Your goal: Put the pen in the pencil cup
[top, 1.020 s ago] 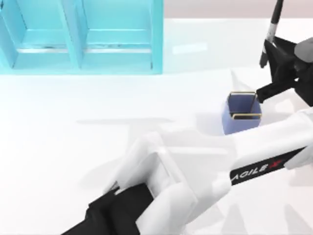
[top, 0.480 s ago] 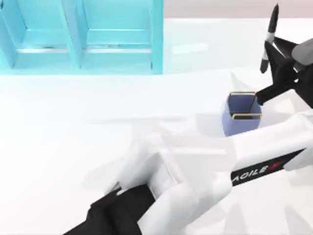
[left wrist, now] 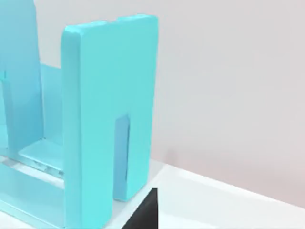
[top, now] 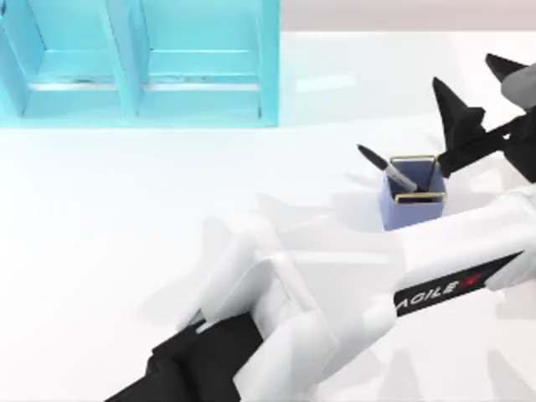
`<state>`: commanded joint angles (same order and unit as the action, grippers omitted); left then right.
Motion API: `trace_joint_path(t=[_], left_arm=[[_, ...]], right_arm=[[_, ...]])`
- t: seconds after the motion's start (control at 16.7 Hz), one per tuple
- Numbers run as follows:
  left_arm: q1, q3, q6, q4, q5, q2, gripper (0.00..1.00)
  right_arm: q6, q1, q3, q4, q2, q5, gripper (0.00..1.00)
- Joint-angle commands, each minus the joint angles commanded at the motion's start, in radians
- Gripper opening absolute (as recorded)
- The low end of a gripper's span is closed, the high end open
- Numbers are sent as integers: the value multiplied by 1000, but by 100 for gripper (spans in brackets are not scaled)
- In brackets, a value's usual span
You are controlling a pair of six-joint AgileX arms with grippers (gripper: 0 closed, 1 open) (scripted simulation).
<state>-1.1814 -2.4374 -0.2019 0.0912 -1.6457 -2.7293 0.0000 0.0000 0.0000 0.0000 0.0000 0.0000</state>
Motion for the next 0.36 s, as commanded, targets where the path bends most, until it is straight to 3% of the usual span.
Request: trace_joint_path(t=[0.36], left_arm=[[0,0,0,0,0,0,100]], right_arm=[[0,0,0,0,0,0,100]])
